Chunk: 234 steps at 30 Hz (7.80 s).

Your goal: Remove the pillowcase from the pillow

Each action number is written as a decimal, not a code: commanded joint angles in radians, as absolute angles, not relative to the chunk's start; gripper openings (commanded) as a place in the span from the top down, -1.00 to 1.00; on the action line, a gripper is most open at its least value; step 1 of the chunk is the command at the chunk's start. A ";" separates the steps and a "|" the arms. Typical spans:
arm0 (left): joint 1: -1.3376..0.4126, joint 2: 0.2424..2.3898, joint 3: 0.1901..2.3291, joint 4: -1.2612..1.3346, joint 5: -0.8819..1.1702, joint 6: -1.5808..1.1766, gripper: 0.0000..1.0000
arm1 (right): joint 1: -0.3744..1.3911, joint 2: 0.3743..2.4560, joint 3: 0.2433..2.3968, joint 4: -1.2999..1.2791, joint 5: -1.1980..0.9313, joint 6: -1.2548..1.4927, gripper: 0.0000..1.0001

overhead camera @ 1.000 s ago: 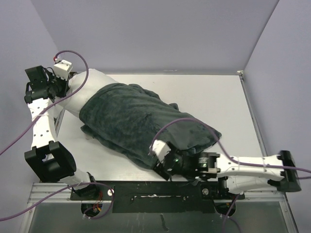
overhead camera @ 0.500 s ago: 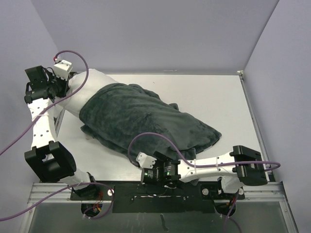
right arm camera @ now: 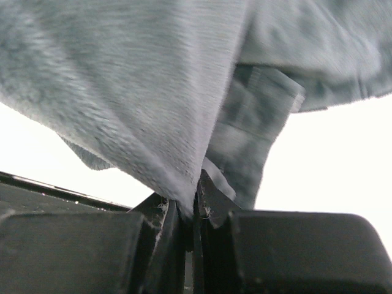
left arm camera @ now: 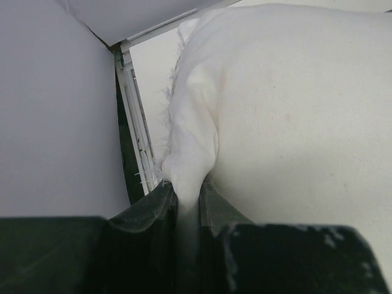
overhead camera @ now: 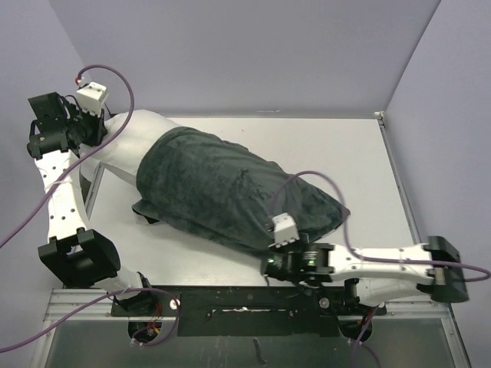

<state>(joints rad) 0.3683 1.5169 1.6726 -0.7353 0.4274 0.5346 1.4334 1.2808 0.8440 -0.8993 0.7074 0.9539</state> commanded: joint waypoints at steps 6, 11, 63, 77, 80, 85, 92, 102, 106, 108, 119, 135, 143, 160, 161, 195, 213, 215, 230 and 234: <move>0.391 1.544 1.783 -0.618 0.383 0.513 1.00 | 1.359 0.664 0.714 -1.440 0.772 1.562 1.00; 0.391 1.539 1.772 -0.611 0.380 0.487 1.00 | 1.339 0.771 0.834 -1.573 0.784 1.605 1.00; 0.545 1.643 2.195 -0.867 0.581 0.440 1.00 | 0.169 1.222 1.229 -1.008 0.302 0.552 0.09; 0.549 1.652 2.225 -0.881 0.589 0.414 1.00 | 0.263 1.511 1.411 -0.871 0.296 0.413 -0.48; 0.549 1.662 2.234 -0.881 0.583 0.407 1.00 | 0.266 1.559 1.384 -0.813 0.263 0.398 -0.48; 0.540 1.677 2.235 -0.880 0.555 0.401 1.00 | 0.271 1.616 1.316 -0.702 0.200 0.405 -0.47; 0.476 1.728 2.297 -0.954 0.476 0.412 1.00 | 0.277 1.704 1.206 -0.526 0.093 0.403 -0.40; 0.352 1.725 2.323 -1.018 0.351 0.463 1.00 | 0.284 1.755 1.111 -0.390 -0.005 0.426 0.60; 0.354 1.729 2.371 -1.051 0.347 0.471 1.00 | 0.229 1.701 1.078 -0.405 0.001 0.455 1.00; 0.353 1.714 2.369 -1.045 0.347 0.475 1.00 | 0.194 1.655 1.050 -0.416 0.005 0.470 1.00; 0.441 1.692 2.397 -1.007 0.392 0.506 1.00 | 0.063 1.504 1.006 -0.525 0.026 0.487 1.00; 0.424 1.652 2.239 -0.931 0.446 0.511 1.00 | 0.339 1.801 1.266 -0.418 -0.014 0.107 -0.92; 0.422 1.661 2.245 -0.917 0.462 0.510 1.00 | 0.364 1.953 1.363 -0.468 0.024 0.093 -0.91; 0.433 1.663 2.307 -0.924 0.424 0.574 1.00 | 0.160 1.820 1.221 -0.612 0.086 0.420 1.00; 0.437 1.666 2.311 -0.920 0.420 0.581 1.00 | 0.130 1.798 1.207 -0.614 0.086 0.431 1.00; 0.483 1.649 2.325 -0.932 0.450 0.579 1.00 | -0.064 1.407 1.208 -0.726 0.113 0.484 0.11; 0.361 1.595 2.178 -0.844 0.374 0.539 1.00 | 0.950 1.193 0.923 -0.520 0.059 0.101 -0.46; 0.360 1.590 2.172 -0.838 0.372 0.542 1.00 | 0.995 1.246 0.923 -0.467 0.054 0.093 -0.48; 0.377 1.594 2.217 -0.779 0.361 0.514 1.00 | 0.920 1.417 0.922 -0.562 0.378 0.409 1.00; 0.399 1.620 2.274 -0.723 0.324 0.444 1.00 | 0.746 1.309 0.872 -0.707 0.424 0.640 1.00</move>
